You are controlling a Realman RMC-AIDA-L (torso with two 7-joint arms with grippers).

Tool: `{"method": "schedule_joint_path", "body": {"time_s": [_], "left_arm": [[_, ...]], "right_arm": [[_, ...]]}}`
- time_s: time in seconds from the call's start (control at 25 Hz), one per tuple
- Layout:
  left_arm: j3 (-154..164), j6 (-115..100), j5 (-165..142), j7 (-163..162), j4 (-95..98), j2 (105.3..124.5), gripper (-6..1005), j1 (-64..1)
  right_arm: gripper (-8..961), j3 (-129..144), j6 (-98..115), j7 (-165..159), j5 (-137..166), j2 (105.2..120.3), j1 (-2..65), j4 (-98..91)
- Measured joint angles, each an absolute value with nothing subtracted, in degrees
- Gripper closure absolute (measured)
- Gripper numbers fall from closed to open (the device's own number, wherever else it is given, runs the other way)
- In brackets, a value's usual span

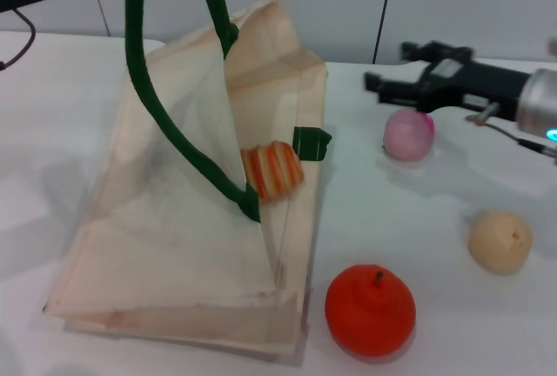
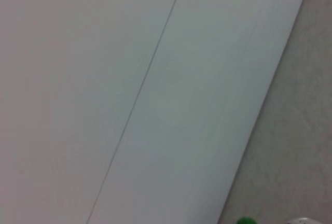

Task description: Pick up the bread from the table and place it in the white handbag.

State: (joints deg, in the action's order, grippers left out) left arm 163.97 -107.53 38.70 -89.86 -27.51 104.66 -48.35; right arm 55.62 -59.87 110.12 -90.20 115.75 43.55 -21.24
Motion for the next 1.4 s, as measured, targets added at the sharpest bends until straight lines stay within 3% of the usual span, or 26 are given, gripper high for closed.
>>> {"method": "schedule_joint_path", "body": {"time_s": [0.4, 0.64, 0.72, 0.88, 1.2, 1.28, 1.4], "left_arm": [[163.9, -104.6, 39.7, -90.7, -27.5, 105.17, 860, -47.8], [163.8, -102.8, 40.0, -90.9, -27.5, 105.57, 637, -47.8], [163.7, -102.1, 41.3, -90.4, -27.6, 106.11, 396, -47.7], [163.9, -101.7, 46.6, -83.3, -28.0, 108.31, 316, -46.4], [163.5, -97.7, 59.1, -55.8, -27.7, 115.64, 174, -41.7], [163.2, -94.4, 61.9, -48.2, -24.6, 116.59, 171, -40.1], [163.0, -90.7, 65.2, -42.5, -18.8, 116.46, 165, -38.5]], "right_arm": [[62, 49.0, -60.0, 111.9, -90.3, 115.66, 41.0, -21.2], [62, 48.1, -59.8, 112.8, -90.3, 115.83, 40.7, -21.1], [62, 47.0, -59.8, 113.7, -90.4, 115.91, 40.4, -21.0], [62, 43.3, -60.1, 118.2, -92.8, 116.03, 39.9, -18.9], [62, 40.9, -60.4, 136.1, -108.8, 116.15, 38.5, -11.8], [62, 40.9, -60.5, 139.3, -113.5, 116.21, 38.2, -10.3], [62, 40.9, -61.7, 143.1, -119.5, 116.26, 37.9, -8.5]]}}
